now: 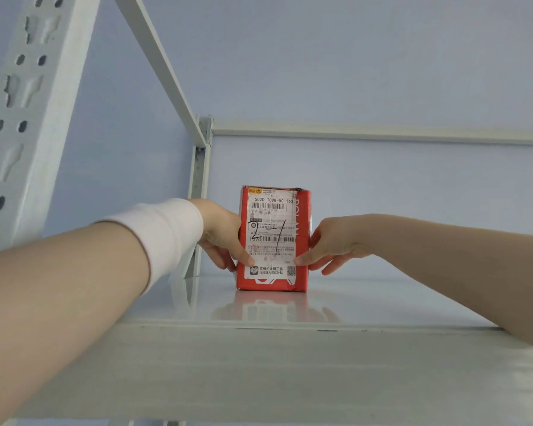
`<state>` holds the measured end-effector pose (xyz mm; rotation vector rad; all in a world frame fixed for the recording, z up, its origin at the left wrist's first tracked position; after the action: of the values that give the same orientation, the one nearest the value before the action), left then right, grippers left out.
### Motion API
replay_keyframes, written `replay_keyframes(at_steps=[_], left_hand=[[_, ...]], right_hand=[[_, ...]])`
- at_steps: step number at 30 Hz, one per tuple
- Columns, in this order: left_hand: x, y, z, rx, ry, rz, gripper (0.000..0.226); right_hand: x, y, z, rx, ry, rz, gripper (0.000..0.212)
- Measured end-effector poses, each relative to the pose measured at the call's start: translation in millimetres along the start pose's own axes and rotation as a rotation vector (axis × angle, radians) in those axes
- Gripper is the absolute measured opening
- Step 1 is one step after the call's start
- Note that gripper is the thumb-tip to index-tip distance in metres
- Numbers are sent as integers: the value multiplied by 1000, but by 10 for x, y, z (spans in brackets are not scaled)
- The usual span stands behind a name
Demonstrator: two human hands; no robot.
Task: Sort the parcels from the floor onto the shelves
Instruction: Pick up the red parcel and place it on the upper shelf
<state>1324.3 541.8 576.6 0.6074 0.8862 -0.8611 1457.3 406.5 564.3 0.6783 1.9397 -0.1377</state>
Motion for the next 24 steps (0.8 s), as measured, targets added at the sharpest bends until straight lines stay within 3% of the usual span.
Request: replay_keyframes(at_steps=[11,19,24], left_hand=[[46,272,-51,5,5,-5,47],[95,208,-49,-8,-2,34,47],[73,35,22,-104,192,115,60]], right_hand=[[88,309,188,19,132,53,29],[125,243,164,61,160,68,57],[90,59,82,125,-10,75,81]])
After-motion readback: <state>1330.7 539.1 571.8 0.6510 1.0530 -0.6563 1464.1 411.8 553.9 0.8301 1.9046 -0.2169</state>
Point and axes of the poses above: each hand's wrist, its own y-axis towards the middle knuckle, its own x-axis out of the palm, z = x × y, the point moved 1 cm from there along y, towards the middle knuckle, and after that the axes turned 7 degrees about -y, right-handed, at the moved point
